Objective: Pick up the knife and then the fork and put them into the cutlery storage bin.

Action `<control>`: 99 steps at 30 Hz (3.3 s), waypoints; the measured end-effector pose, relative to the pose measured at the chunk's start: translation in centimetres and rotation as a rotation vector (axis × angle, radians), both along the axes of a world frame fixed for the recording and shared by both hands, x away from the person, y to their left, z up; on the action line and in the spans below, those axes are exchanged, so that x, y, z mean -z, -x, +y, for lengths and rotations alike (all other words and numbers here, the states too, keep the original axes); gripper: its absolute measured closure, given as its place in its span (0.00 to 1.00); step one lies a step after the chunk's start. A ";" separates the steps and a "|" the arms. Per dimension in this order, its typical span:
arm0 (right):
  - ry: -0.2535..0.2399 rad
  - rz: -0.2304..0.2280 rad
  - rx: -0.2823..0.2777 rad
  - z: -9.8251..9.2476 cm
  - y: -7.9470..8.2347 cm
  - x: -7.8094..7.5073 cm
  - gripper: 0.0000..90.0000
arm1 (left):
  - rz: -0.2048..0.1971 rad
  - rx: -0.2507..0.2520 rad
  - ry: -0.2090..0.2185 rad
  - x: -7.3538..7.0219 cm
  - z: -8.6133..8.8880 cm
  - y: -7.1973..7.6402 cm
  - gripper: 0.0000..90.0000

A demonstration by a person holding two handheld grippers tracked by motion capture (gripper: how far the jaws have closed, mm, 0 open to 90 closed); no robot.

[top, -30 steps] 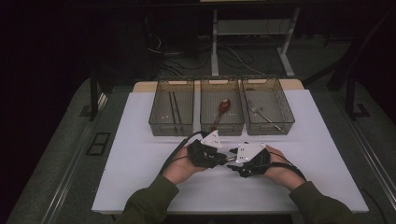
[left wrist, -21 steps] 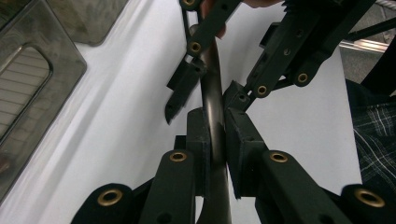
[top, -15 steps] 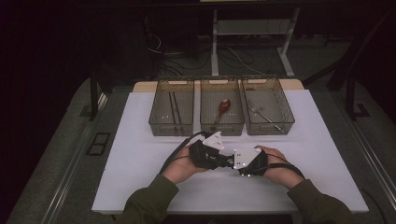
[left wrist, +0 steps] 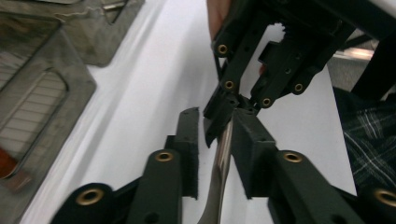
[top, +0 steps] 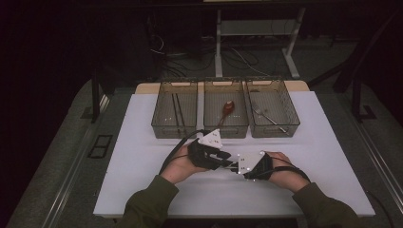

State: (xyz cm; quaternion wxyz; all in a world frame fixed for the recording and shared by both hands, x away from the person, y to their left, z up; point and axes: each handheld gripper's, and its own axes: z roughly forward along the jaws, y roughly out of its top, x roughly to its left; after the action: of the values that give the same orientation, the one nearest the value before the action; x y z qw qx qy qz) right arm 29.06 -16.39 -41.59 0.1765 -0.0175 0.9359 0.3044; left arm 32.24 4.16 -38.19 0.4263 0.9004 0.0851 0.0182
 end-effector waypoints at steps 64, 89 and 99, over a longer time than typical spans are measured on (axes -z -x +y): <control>-0.273 0.247 0.608 -13.1 -8.3 -4.2 0.91 | -0.010 -0.425 0.173 5.0 12.7 5.1 0.00; -0.300 0.295 0.834 -14.9 -13.8 -6.1 0.91 | 0.001 -0.403 0.170 5.1 12.5 5.1 0.00; -0.286 0.349 0.959 -15.8 -16.7 -5.1 0.91 | 0.008 -0.403 0.170 5.1 12.5 5.1 0.00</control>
State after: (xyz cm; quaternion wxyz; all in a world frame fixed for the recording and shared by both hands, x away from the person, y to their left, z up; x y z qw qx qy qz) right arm 45.73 -32.17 -36.49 0.1382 0.4875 0.8034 0.3127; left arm 27.16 16.65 -43.30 0.4882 0.8261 0.2660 0.0922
